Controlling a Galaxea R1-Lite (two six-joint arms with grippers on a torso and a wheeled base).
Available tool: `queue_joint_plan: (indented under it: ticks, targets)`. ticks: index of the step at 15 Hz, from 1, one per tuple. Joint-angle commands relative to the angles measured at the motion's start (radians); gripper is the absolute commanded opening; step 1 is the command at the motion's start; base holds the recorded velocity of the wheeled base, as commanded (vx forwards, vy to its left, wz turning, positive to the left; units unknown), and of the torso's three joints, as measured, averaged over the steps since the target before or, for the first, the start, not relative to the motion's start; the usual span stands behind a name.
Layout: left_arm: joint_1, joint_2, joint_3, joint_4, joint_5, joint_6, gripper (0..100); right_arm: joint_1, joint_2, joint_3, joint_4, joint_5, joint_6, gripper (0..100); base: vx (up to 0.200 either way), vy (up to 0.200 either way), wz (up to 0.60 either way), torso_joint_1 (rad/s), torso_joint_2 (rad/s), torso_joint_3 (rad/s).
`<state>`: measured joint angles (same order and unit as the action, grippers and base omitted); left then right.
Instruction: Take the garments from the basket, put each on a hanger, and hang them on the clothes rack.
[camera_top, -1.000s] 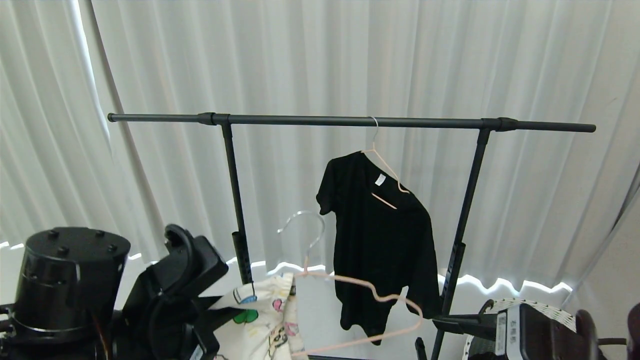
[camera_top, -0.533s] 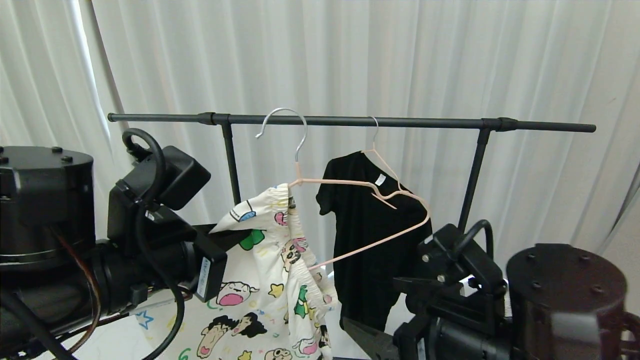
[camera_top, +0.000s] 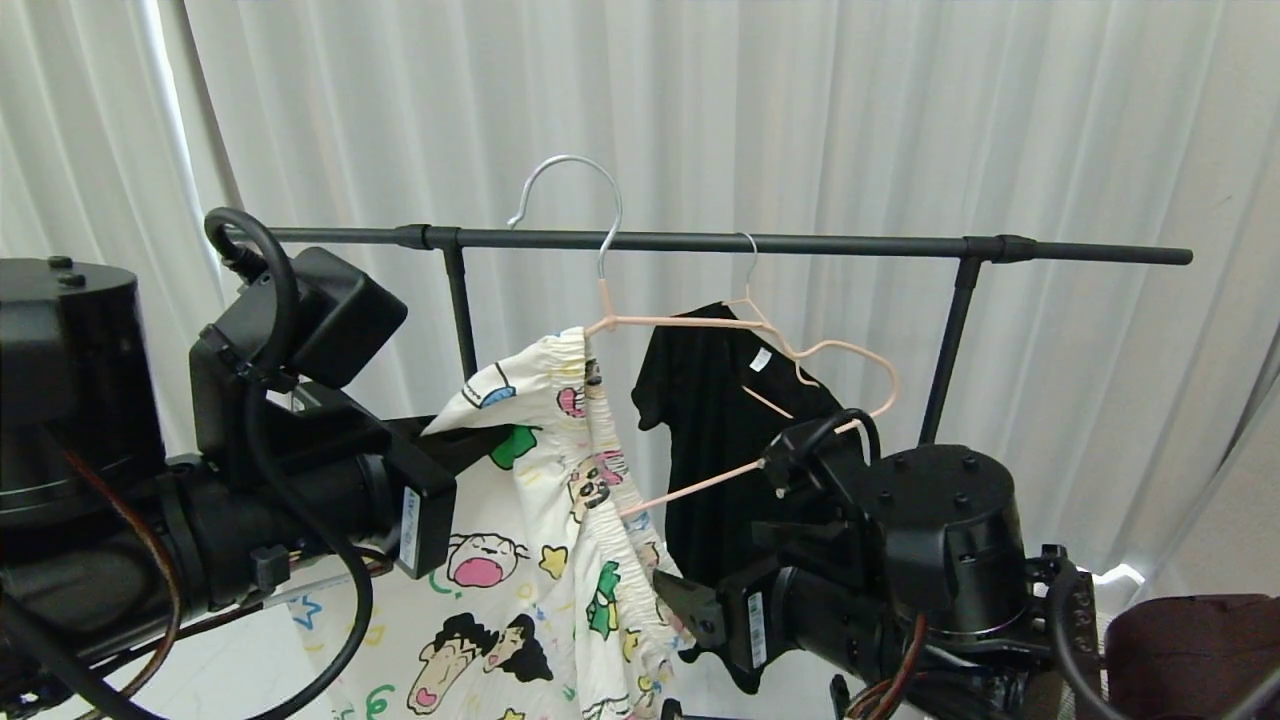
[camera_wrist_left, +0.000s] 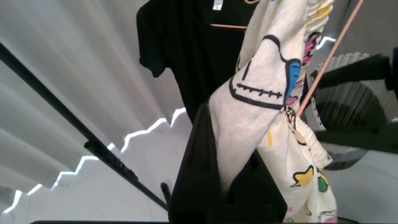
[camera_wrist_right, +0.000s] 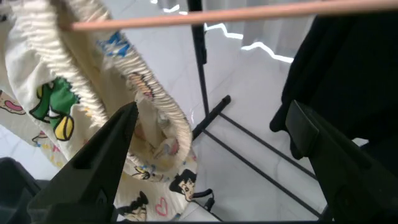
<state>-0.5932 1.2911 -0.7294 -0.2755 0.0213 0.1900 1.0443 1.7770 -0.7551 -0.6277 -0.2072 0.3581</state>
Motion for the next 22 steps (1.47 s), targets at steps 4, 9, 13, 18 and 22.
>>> queue_joint_plan:
  ticks: [4, 9, 13, 18, 22]
  targets:
    - [-0.017, -0.001, -0.005, -0.007, 0.0, -0.003, 0, 0.031, 0.074, 0.0, -0.001, -0.057, -0.002, 100, 0.0, 0.0, 0.0, 0.0, 0.0, 0.0]
    - [0.001, 0.002, 0.001, -0.024, 0.022, 0.003, 0, -0.049, 0.122, 0.005, 0.0, -0.187, -0.013, 100, 0.0, 0.0, 0.0, 0.0, 0.0, 0.0]
    - [0.023, 0.048, 0.011, -0.048, 0.109, 0.026, 0, -0.208, 0.084, 0.007, -0.003, -0.219, -0.12, 100, 0.0, 0.0, 0.0, 0.0, 0.0, 0.0]
    - [0.029, 0.053, 0.099, -0.114, 0.109, 0.103, 0, -0.383, 0.059, 0.005, -0.033, -0.205, -0.214, 100, 0.0, 0.0, 0.0, 0.0, 0.0, 0.0]
    - [0.033, 0.051, 0.219, -0.243, 0.109, 0.192, 0, -0.441, 0.035, 0.007, -0.052, -0.172, -0.231, 100, 0.0, 0.0, 0.0, 0.0, 0.0, 0.0]
